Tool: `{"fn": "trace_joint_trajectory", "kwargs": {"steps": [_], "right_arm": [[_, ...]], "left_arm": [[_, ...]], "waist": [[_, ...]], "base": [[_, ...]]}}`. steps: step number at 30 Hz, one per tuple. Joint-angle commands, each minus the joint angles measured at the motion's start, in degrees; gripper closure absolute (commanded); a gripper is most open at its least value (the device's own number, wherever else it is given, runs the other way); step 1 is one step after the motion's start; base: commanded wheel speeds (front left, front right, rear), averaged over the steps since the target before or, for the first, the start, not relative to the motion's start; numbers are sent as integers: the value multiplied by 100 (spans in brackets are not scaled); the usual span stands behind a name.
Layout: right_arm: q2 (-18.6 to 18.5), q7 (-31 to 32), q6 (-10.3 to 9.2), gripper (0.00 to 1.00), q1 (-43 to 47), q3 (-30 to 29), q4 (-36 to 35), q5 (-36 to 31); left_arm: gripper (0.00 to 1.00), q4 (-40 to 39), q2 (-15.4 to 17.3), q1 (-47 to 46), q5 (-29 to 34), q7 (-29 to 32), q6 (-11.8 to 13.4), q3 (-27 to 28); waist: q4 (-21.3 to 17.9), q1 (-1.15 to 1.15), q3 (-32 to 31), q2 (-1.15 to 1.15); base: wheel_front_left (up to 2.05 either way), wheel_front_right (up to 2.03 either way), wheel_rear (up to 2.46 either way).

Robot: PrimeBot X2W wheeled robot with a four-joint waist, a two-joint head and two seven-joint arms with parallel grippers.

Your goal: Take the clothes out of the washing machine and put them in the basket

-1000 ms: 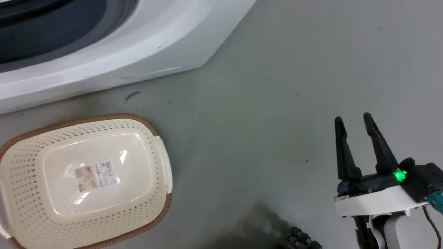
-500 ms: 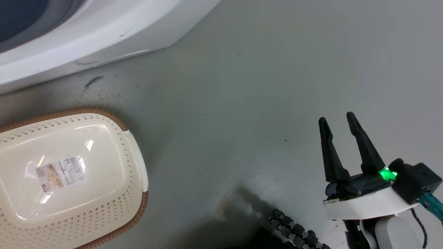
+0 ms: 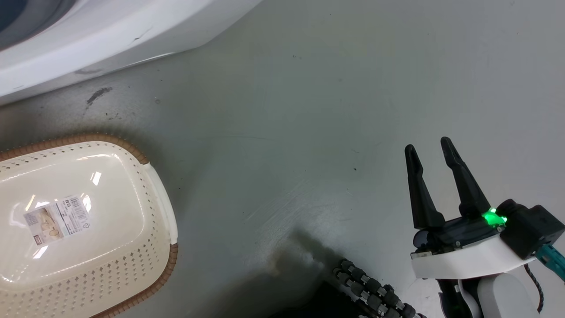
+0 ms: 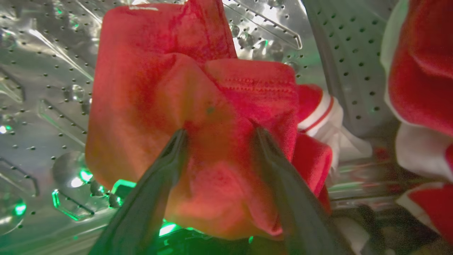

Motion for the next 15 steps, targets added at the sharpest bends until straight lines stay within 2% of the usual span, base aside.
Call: {"fn": "trace_joint_trajectory", "kwargs": {"steps": [1,2,10,15], "right_arm": [[9,-12,-6,0,-74,-27,-37,-39],[9,-11,-6,0,-92,-50,-47,-34],[9,-12,-6,0,-195,-187,-84,-77],[9,-12,-6,0,-257,-256,-6,-136]], "left_arm": [[83,-69,-11,80,-44,-42,9,-16],[100,-114,6,71,-31,-117,27,-17],[100,-187,-88,131,-139,-422,77,-52],[100,-119,-233,399,-237,-1182,180,-23]], "waist": [[-3,0,9,0],[-4,0,20,0],[112,0,-42,0],[204,0,-289,0]], "base": [[0,0,0],[0,0,0],[0,0,0],[0,0,0]]}}
